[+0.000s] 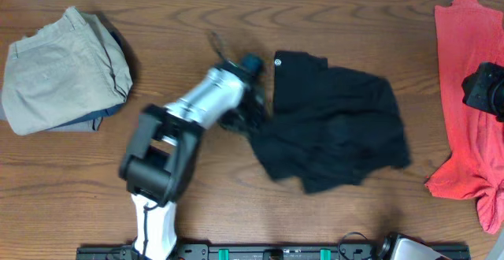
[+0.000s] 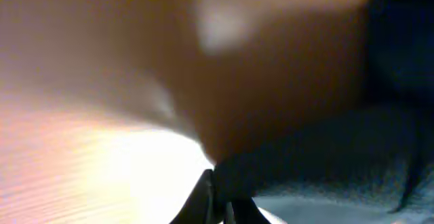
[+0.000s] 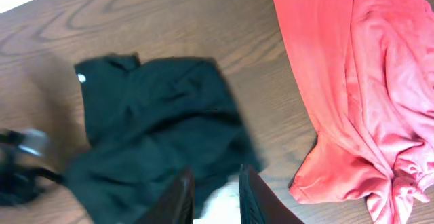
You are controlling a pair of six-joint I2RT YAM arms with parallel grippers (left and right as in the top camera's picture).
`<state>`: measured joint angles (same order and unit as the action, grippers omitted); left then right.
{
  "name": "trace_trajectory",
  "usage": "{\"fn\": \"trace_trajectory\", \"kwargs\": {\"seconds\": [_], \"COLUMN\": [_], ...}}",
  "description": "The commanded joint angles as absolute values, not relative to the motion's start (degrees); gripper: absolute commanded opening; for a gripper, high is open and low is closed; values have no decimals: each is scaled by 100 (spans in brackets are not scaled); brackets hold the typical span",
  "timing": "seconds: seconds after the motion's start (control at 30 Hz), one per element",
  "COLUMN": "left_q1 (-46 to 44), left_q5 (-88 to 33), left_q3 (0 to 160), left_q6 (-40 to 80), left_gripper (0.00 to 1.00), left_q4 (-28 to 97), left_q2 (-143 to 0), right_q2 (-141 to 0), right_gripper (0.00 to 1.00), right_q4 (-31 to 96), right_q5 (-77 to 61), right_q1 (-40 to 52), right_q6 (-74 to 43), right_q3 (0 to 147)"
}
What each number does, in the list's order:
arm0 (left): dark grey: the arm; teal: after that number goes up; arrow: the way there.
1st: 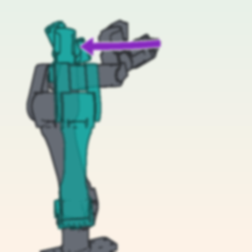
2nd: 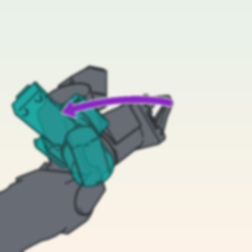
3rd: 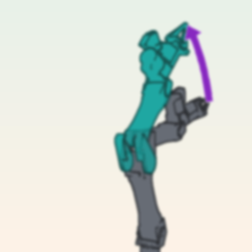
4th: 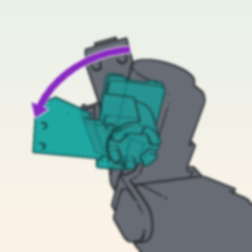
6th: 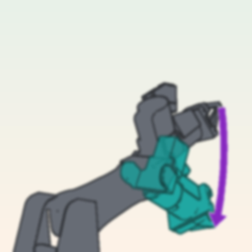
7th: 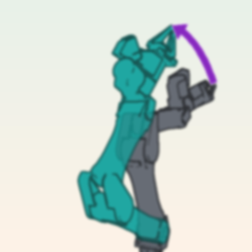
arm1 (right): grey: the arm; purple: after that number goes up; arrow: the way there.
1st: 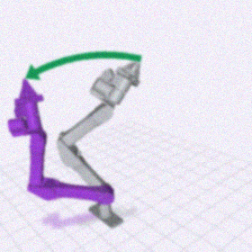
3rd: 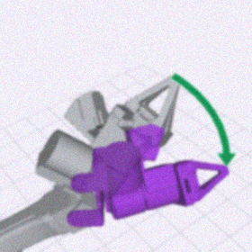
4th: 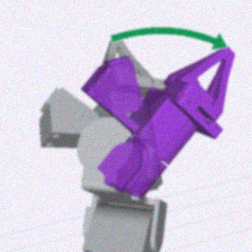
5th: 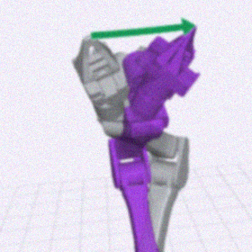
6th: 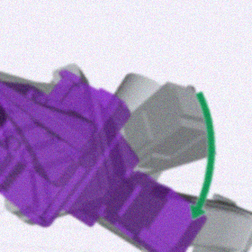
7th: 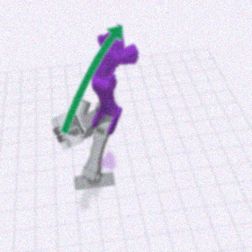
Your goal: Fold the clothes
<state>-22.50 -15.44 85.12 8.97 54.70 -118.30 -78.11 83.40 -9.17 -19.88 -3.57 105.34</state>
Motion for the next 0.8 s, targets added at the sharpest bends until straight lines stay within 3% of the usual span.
{"fn": "trace_trajectory", "kwargs": {"seconds": [0.0, 0.03, 0.07, 0.1, 0.13, 0.17, 0.2, 0.47, 0.77], "left_q1": [-1085, -814, -550, -331, -191, -25, 73, 207, -198], "left_q5": [-775, -985, -1334, -1734, -1999, -2228, -2270, -2102, -2119], "left_q3": [9662, 9935, 10160, 10315, 10383, 10405, 10403, 9745, 8182], "left_q6": [1109, 1168, 1168, 1168, 1166, 1166, 1166, 1118, 965], "left_gripper": [6, 7, 22, 44, 57, 80, 86, 88, 83], "left_q4": [5929, 6064, 6195, 6318, 6418, 6567, 6748, 7708, 6626], "left_q2": [-11592, -11592, -11592, -11592, -11592, -11592, -11594, -11596, -11596], "right_q2": [-7867, -7876, -7876, -7878, -7878, -7878, -7878, -7911, -7926], "right_gripper": [21, 21, 22, 22, 22, 22, 24, 34, 36], "right_q4": [8361, 8357, 8350, 8324, 8296, 8252, 8208, 7463, 6372], "right_q5": [-932, -969, -1002, -1109, -1214, -1393, -1601, -2399, -2231], "right_q1": [-1942, -1942, -1942, -1942, -1942, -1942, -1940, -1125, -86], "right_q6": [-329, -327, -325, -274, -226, -99, 62, 635, 82], "right_q3": [10420, 10342, 10261, 10123, 10018, 9859, 9712, 8442, 7588]}}
